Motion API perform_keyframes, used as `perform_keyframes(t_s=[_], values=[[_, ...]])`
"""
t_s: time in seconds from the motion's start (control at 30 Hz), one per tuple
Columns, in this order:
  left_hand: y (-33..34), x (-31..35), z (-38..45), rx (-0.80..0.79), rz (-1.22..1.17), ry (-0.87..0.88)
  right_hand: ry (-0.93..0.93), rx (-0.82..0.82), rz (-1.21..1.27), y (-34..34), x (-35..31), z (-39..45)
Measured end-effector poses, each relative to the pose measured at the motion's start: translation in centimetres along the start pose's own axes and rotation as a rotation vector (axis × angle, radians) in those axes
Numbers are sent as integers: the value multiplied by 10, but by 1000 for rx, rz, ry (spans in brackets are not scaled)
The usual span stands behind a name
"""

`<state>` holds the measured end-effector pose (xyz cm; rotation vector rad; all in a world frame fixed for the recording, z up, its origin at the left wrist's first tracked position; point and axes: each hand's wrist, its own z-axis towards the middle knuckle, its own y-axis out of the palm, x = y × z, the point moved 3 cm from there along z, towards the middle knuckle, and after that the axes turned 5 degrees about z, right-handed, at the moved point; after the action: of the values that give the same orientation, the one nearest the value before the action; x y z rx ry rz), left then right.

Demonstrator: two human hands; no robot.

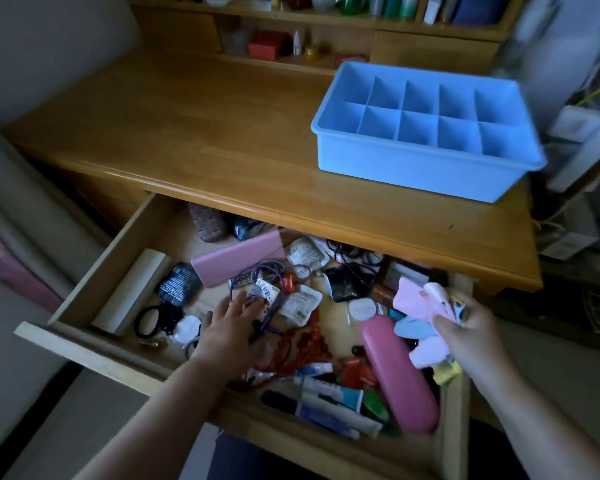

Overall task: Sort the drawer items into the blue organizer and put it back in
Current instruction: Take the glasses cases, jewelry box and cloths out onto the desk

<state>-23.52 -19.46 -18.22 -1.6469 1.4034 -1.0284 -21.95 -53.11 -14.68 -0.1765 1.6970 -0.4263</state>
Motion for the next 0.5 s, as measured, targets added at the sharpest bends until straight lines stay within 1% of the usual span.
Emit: perform_keyframes(t_s=[0.03,0.1,0.17,0.27,0.3,0.37,0.43,0.5], values=[[4,-3,1,-44,12,-8,-34,-50,-79,2,1,-2],[8,-5,3,-32,5,-7,-131,-175,-247,14,1,-7],[9,-2,1,-16,71,-40,-170,-275,-417,27,4,-11],[7,3,-6,-6,170,-163,-167,-272,-587,42,8,-20],[7,3,-6,-8,168,-196,-177,-279,-615,48,7,-25],[6,1,-6,-3,122,-245,-277,-343,-611,61,5,-34],[5,-5,-4,45,53,-276,-387,-487,-555,74,3,-43],[2,-11,-3,117,6,-271,-477,-667,-598,88,3,-51]])
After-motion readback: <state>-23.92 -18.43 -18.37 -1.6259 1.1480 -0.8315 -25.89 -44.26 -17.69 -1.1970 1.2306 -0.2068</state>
